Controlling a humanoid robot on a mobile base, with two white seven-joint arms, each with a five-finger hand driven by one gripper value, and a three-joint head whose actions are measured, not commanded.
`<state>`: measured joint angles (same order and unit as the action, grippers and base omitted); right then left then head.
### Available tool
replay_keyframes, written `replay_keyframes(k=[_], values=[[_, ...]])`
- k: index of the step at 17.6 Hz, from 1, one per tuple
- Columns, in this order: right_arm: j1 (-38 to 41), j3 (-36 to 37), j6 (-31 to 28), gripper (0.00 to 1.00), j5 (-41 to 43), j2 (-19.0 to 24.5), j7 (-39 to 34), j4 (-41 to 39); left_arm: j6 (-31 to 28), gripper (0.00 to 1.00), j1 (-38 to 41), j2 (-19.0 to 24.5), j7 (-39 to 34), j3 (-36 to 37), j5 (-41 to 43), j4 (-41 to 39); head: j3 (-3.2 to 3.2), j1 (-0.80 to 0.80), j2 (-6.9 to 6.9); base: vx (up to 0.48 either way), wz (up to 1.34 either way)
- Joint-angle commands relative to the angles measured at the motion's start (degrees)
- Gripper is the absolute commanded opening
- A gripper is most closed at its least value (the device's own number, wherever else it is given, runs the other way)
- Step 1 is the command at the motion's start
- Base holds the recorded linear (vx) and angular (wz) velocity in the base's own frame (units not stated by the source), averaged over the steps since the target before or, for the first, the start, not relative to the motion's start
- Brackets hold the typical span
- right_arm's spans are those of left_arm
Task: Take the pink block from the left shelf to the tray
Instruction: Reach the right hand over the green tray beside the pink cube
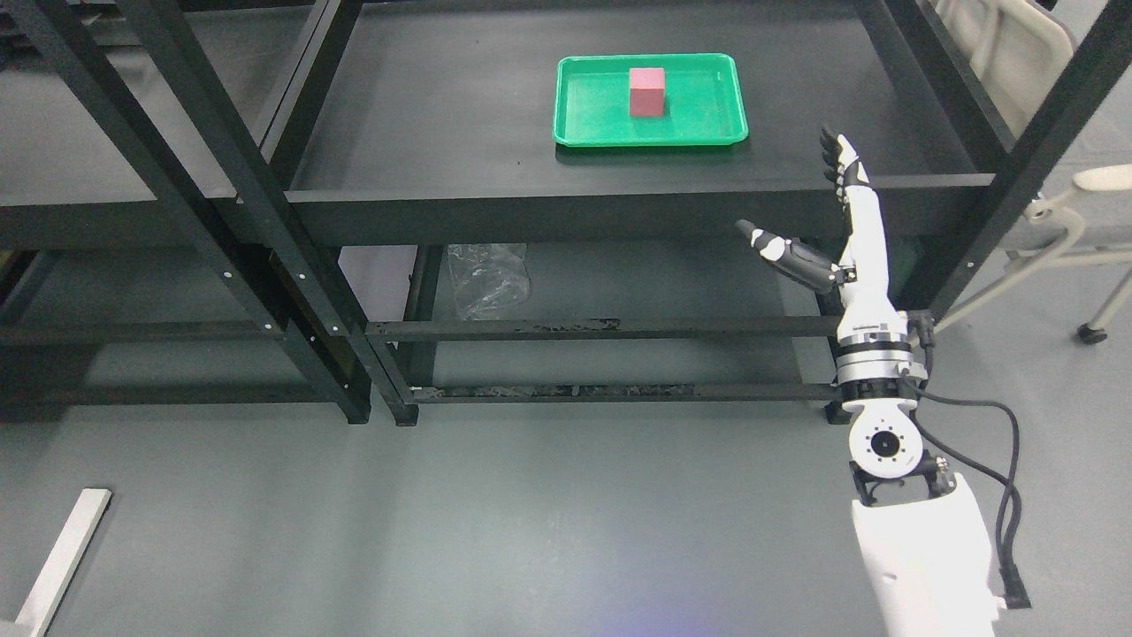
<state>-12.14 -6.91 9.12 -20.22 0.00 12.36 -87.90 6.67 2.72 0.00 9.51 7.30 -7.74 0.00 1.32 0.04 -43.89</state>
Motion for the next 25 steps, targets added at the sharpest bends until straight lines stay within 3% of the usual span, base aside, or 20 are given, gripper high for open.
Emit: replay_keyframes(k=[1,5,7,10,13,18,25], values=[[-4.0,-0.9,3.8,1.0,-35.6,-1.0,7.7,-0.3,0.2,1.0,0.0,1.0,0.0,0.0,0.0,-1.0,0.0,0.0,0.0,0.172,0.16],[-4.5,-3.0,5.1,1.0,-33.0,-1.0,20.1,-0.1,0.1,1.0,0.0,1.0,0.0,0.0,0.0,-1.0,0.0,0.0,0.0,0.181,0.16],[-6.6,-3.0,4.8,1.0,-33.2,-1.0,16.1,0.9,0.2,1.0,0.0,1.0,0.0,0.0,0.0,-1.0,0.0,0.0,0.0,0.175,0.07],[-8.2,-3.0,3.1,1.0,-33.2,-1.0,2.4,2.2,0.1,1.0,0.0,1.0,0.0,0.0,0.0,-1.0,0.0,0.0,0.0,0.168,0.01],[-10.0,-4.9,1.2,0.99,-34.3,-1.0,1.3,4.1,0.1,1.0,0.0,1.0,0.0,0.0,0.0,-1.0,0.0,0.0,0.0,0.167,0.0],[-12.8,-9.0,-3.5,0.99,-44.8,-1.0,-1.3,8.3,0.1,1.0,0.0,1.0,0.0,0.0,0.0,-1.0,0.0,0.0,0.0,0.143,0.0],[-18.3,-9.3,-7.6,0.98,-45.7,-1.0,-5.1,13.3,0.2,1.0,0.0,1.0,0.0,0.0,0.0,-1.0,0.0,0.0,0.0,0.114,0.0]])
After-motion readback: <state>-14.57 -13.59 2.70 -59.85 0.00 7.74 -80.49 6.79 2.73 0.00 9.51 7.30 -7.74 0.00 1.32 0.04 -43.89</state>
